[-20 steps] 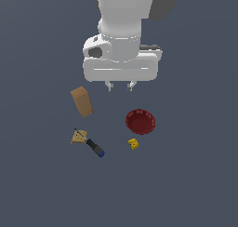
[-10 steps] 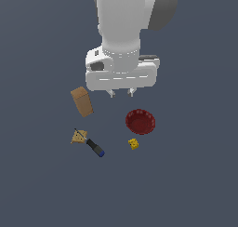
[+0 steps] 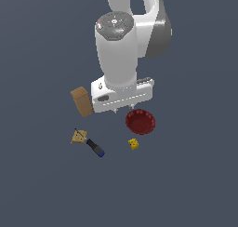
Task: Pick up a designated object from a clutter of objects.
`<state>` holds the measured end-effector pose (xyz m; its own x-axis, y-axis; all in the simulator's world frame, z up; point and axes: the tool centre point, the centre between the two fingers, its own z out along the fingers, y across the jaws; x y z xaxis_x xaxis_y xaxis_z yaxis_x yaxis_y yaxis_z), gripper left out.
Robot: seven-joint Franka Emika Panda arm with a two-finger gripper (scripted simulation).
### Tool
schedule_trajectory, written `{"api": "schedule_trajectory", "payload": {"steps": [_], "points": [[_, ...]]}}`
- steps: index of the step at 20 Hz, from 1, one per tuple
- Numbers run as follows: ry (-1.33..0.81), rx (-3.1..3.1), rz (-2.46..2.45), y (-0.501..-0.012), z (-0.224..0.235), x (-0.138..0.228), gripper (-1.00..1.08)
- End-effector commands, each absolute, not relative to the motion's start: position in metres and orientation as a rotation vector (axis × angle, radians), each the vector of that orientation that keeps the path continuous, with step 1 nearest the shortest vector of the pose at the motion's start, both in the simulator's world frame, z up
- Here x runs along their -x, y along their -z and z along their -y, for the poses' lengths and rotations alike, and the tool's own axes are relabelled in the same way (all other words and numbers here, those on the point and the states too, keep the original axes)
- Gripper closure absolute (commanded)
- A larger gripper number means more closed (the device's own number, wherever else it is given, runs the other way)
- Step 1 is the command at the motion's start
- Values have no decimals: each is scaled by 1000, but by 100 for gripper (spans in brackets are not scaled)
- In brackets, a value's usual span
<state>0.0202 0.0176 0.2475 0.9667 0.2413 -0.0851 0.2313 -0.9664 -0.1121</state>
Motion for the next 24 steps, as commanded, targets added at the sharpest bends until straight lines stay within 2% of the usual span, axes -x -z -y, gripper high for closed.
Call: {"api": "schedule_trajectory", "payload": {"steps": [1,14,24], "points": [[-192,2972,432,-224,-21,-20,-20],[-341,2710,722,-107,-38,-4,-20],[-372,2588,813,-60,-46,9,-20]]}}
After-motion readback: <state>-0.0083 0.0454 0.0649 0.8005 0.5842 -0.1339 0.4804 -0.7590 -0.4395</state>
